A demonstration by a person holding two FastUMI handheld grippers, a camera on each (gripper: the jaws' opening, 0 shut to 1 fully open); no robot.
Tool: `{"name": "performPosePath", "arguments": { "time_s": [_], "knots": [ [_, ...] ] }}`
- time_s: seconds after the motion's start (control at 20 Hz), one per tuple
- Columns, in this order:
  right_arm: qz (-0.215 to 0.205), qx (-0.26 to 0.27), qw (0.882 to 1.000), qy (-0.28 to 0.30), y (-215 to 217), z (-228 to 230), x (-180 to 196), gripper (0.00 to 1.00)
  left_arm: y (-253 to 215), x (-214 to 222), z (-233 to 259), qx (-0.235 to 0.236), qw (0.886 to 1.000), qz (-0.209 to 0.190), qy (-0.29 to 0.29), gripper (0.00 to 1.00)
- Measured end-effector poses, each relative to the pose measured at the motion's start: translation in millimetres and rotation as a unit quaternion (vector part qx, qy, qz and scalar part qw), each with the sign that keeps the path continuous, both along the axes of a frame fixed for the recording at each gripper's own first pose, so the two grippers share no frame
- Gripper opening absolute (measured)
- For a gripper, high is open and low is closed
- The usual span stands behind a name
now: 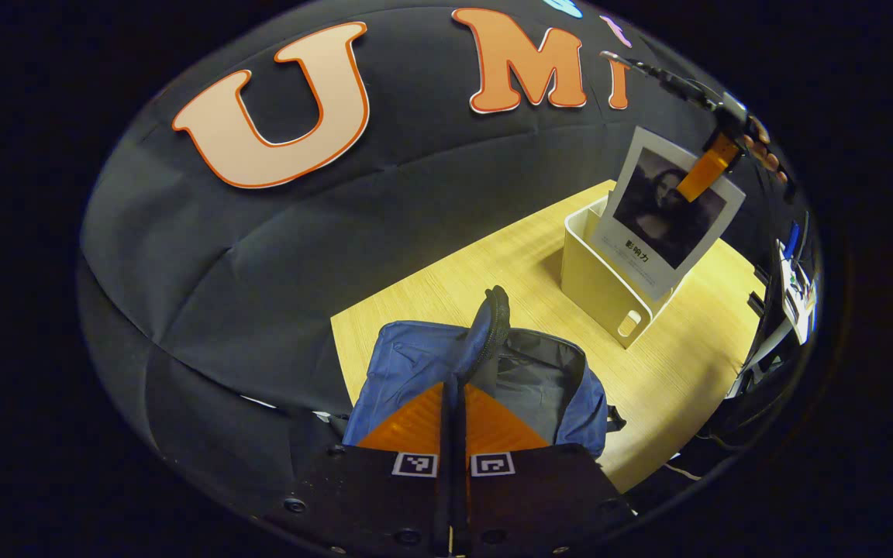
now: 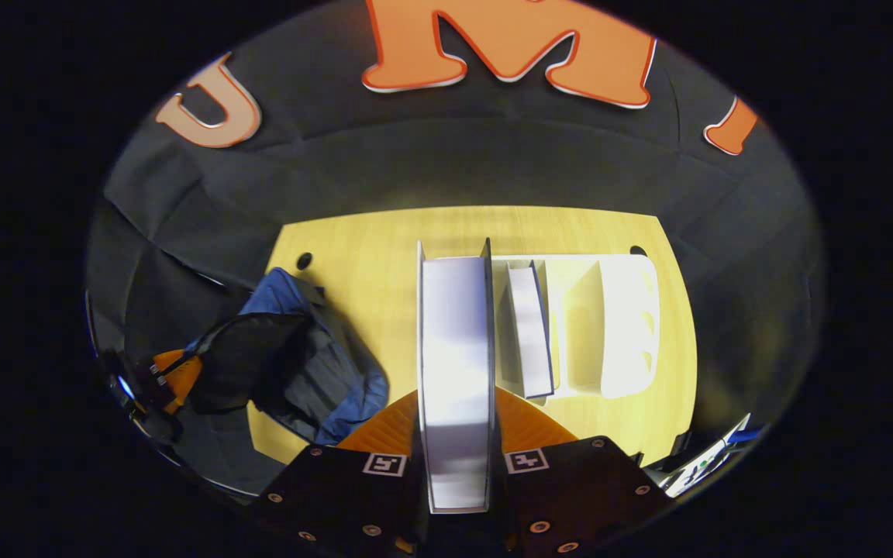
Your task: Open the schoolbag, grab two books from the bookshelf and put them into the schoolbag.
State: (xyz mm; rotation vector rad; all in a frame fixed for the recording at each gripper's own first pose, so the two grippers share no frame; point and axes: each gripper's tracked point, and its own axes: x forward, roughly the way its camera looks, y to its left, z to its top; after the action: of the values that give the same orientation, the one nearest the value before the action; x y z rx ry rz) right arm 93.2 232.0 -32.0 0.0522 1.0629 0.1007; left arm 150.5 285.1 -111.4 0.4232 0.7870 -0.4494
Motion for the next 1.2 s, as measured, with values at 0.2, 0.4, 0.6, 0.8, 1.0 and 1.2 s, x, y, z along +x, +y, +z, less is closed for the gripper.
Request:
{"name": "performPosePath", "arguments": {
  "time_s": [0.2,0.4,0.6,0.8,1.0,1.2],
  "knots": [
    [0.016,0.079,0.996,-0.025,41,12,-20,0.31,-1,5,4,-0.004,1.000,0.012,0.008,0.02],
    [0.032,0.171,0.985,-0.006,91,-16,-35,0.31,-1,11,18,0.007,1.000,0.015,0.005,0.01],
    [0.023,0.263,0.964,0.021,146,-50,-47,0.31,-5,11,21,0.009,1.000,0.020,0.008,0.02],
    [0.001,0.298,0.954,0.015,183,-90,-38,0.30,-12,8,16,-0.005,0.999,0.027,0.021,0.02],
    [-0.026,0.345,0.938,0.033,218,-133,-31,0.30,-18,4,16,-0.019,0.999,0.026,0.024,0.02],
    [-0.032,0.375,0.926,0.033,242,-164,-21,0.30,-31,-3,13,-0.036,0.999,0.009,0.033,0.02]
  ]
}}
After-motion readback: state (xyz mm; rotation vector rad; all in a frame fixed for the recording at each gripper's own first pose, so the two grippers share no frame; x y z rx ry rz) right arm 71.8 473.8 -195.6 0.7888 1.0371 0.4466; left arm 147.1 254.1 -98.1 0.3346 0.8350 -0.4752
